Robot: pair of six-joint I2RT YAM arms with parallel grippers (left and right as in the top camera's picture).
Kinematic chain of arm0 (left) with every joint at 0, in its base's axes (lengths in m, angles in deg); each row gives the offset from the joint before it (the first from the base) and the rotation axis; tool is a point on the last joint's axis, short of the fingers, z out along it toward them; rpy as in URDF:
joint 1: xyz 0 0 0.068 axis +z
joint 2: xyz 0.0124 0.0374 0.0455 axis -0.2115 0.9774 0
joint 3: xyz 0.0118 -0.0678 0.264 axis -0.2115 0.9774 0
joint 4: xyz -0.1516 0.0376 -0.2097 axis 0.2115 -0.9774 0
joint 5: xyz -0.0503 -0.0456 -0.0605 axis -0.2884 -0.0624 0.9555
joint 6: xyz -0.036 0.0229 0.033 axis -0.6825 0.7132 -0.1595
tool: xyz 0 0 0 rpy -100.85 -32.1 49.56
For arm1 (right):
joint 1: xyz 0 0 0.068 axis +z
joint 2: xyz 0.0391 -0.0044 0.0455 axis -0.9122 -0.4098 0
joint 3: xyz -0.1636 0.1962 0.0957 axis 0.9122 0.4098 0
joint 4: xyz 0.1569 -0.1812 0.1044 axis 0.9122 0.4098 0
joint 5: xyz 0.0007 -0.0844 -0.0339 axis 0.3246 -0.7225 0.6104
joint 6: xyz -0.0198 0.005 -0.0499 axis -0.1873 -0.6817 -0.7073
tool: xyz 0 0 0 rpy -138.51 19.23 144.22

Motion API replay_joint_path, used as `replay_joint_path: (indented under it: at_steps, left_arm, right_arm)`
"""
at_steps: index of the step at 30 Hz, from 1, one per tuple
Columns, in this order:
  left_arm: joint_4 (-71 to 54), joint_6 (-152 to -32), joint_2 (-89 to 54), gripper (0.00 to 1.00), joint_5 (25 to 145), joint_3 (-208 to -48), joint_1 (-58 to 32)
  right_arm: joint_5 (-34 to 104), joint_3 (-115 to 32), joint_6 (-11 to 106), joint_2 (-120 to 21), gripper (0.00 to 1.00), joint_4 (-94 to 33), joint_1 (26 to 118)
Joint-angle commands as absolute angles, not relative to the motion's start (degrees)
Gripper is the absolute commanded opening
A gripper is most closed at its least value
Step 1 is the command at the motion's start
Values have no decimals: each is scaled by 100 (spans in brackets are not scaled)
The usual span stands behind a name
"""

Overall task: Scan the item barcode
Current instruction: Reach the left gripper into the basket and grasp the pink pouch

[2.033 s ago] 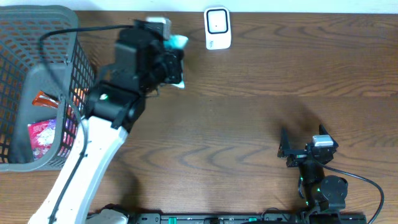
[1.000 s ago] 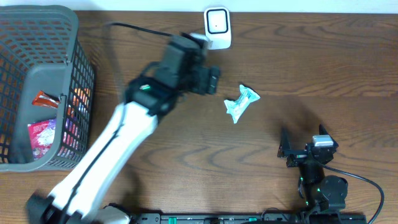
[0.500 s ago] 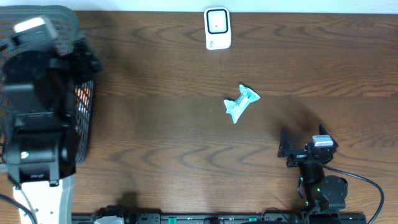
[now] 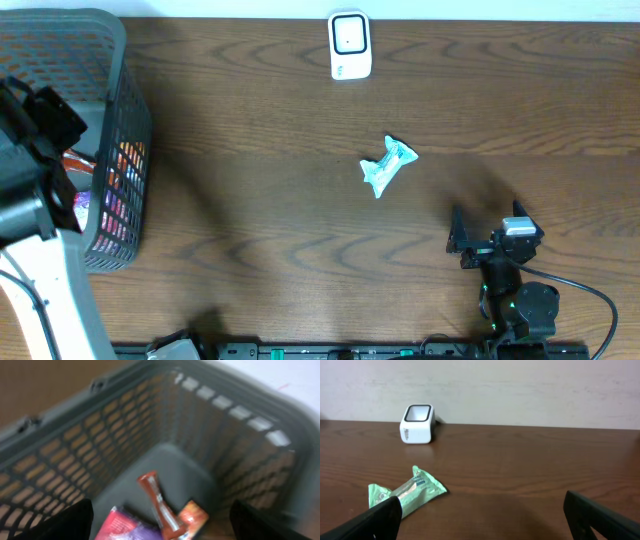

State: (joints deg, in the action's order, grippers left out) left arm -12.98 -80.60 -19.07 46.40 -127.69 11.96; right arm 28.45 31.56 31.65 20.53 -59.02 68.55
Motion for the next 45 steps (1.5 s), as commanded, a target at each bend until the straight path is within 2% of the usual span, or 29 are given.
replay_joint_path:
  at_steps: [1,11,17,21,27,35,45]
  left_arm:
    - [-1517,-8552,-1496,87,4565,-12835,1582]
    - [-2409,-8727,-578,87,4565,-12826,2345]
    - [-2931,-9937,-21,87,4602,-12826,2409]
    - [-3154,-10123,207,87,5317,-12824,2409]
    - [-3165,-10241,393,87,5322,-12811,2411]
    - [-3156,-11865,504,87,5300,-12389,2409]
    - [-2603,-11926,506,87,4867,-11991,2400]
  right_arm:
    - [2878,3160,3121,2066,99,-5881,6848]
    - [2878,3160,3121,2066,99,-5881,6848]
    - [2878,3160,3121,2066,99,-5881,6848]
    - [2878,3160,3121,2066,99,-5881,6848]
    - [2878,3160,3121,2066,99,-5881,6848]
    - [2878,3160,3121,2066,99,-5881,6848]
    - [2878,3160,3121,2066,99,-5881,6848]
